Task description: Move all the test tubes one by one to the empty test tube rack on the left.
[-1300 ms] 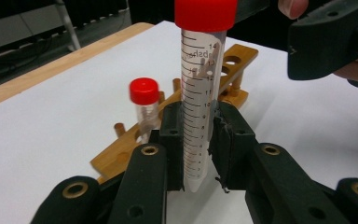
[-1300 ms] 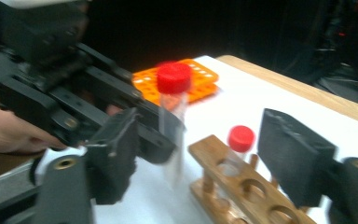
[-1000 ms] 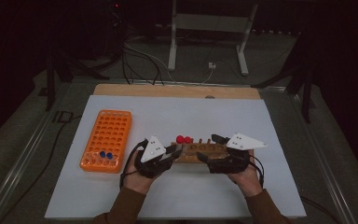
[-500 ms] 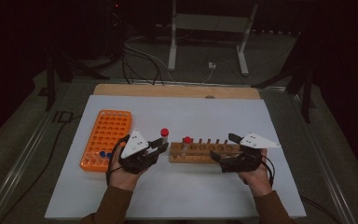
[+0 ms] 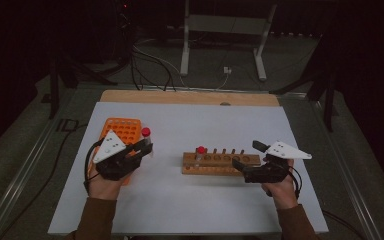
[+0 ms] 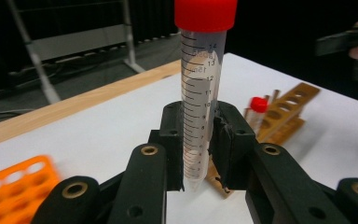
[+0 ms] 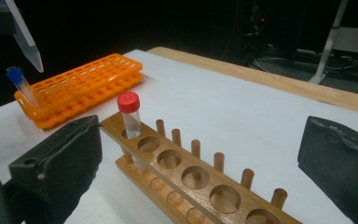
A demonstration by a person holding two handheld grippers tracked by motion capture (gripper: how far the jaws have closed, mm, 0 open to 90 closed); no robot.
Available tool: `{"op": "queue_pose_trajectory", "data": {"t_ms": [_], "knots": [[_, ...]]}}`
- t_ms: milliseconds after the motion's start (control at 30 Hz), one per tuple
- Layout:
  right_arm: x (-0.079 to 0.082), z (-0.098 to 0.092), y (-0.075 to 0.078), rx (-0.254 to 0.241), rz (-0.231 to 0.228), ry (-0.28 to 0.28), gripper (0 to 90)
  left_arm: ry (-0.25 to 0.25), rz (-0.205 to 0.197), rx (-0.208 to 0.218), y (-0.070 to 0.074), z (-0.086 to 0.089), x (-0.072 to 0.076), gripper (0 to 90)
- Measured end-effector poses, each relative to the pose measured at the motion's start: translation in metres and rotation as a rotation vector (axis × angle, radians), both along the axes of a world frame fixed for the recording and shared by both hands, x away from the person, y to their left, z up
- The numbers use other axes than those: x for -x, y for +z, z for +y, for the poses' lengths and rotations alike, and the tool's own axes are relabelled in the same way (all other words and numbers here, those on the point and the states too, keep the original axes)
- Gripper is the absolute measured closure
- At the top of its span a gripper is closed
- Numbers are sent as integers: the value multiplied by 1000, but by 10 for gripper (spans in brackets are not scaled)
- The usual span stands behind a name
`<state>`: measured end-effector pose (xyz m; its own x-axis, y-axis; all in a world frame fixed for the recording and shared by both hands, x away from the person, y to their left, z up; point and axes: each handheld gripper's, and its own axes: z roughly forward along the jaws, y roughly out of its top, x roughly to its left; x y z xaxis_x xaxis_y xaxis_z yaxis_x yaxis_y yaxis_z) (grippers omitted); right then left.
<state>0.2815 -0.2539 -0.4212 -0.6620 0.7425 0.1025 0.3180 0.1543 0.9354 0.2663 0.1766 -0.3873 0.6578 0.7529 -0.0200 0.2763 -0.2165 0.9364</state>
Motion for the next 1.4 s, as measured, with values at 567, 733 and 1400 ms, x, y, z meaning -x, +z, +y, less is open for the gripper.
{"op": "queue_pose_trajectory", "data": {"t_ms": [567, 733, 1400], "knots": [[1, -4, 2, -19, -9, -9, 0, 279, -18, -31, -16, 81, 8, 754], [1, -3, 2, -19, -7, -5, 0, 331, -11, -39, -23, 96, 9, 754], [1, 0, 0, -18, -1, 9, 0, 428, 81, -63, -65, 127, 8, 756]]}}
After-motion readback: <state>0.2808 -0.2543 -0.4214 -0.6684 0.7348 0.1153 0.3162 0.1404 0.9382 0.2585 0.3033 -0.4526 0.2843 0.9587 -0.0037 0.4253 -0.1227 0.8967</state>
